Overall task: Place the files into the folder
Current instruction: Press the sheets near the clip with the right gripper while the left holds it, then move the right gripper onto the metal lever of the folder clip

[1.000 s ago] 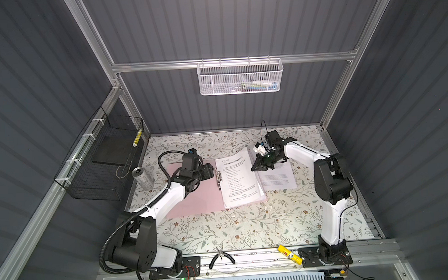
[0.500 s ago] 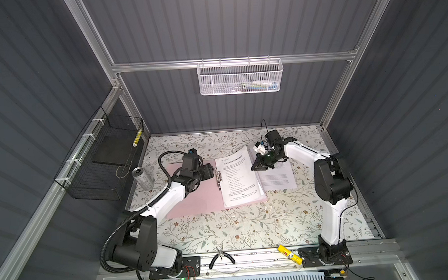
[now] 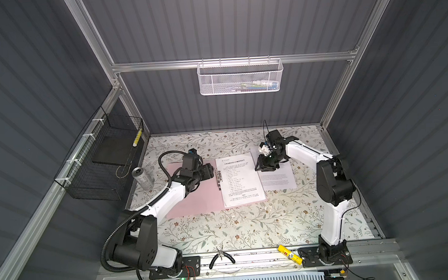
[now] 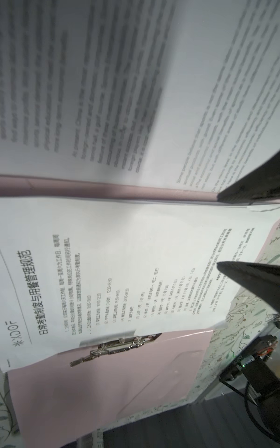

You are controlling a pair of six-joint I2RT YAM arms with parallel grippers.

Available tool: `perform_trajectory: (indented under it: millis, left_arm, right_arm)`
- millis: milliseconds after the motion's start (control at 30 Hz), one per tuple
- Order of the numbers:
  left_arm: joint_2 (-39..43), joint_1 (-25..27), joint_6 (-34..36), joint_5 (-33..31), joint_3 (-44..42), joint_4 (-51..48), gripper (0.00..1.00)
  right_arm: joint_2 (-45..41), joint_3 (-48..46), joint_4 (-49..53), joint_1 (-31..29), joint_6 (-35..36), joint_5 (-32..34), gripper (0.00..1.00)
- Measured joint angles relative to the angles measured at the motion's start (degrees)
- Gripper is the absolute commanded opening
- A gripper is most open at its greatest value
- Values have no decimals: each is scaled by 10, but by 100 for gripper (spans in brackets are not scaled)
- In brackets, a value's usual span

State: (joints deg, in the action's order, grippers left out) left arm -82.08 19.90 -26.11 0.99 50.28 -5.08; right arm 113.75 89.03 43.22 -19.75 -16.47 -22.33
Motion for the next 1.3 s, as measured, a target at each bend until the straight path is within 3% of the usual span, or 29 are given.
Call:
perform_trajectory:
  millis: [100, 267, 533, 767, 967, 1300]
  left_arm:
    - [-3, 0, 0, -2, 0, 4, 69]
    - [-25, -3, 0, -11, -5, 27, 60]
    - [-84, -23, -11, -10, -39, 71, 51]
    - [-111, -45, -20, 4, -53, 107, 53]
    - [-133, -50, -22, 45, -52, 166, 58]
    - [-233, -49, -42, 141, -1, 255, 58]
  right_arm:
    - [-37, 1, 14, 0, 1, 28, 37]
    - [-63, 63, 23, -7, 2, 16, 18]
    - [53, 243, 33, -64, 13, -43, 30]
    - [166, 314, 31, -85, 3, -121, 30]
    - [194, 315, 19, -91, -14, -160, 30]
    - [157, 235, -17, -89, -21, -180, 30]
